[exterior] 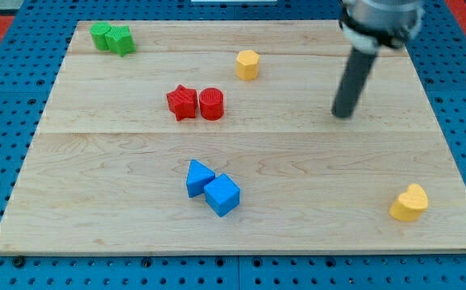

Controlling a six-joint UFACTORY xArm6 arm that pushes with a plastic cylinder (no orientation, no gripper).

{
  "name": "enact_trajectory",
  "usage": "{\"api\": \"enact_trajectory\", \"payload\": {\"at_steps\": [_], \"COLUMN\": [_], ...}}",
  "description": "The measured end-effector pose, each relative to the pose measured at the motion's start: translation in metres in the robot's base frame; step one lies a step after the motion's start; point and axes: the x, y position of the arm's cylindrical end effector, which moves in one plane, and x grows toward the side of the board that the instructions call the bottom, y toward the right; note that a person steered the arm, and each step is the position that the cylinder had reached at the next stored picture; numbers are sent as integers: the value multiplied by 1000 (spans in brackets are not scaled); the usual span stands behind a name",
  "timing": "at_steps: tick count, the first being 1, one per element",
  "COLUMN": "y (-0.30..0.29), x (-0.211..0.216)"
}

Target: Push the yellow hexagon into the yellow heart

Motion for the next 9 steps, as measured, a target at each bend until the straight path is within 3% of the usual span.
{"api": "enact_trajectory", "payload": {"at_steps": [2, 3, 5, 6, 7, 9], "y": [-3, -3, -96, -122, -148, -36], "x": [-156, -179, -101, -122, -88, -1]}}
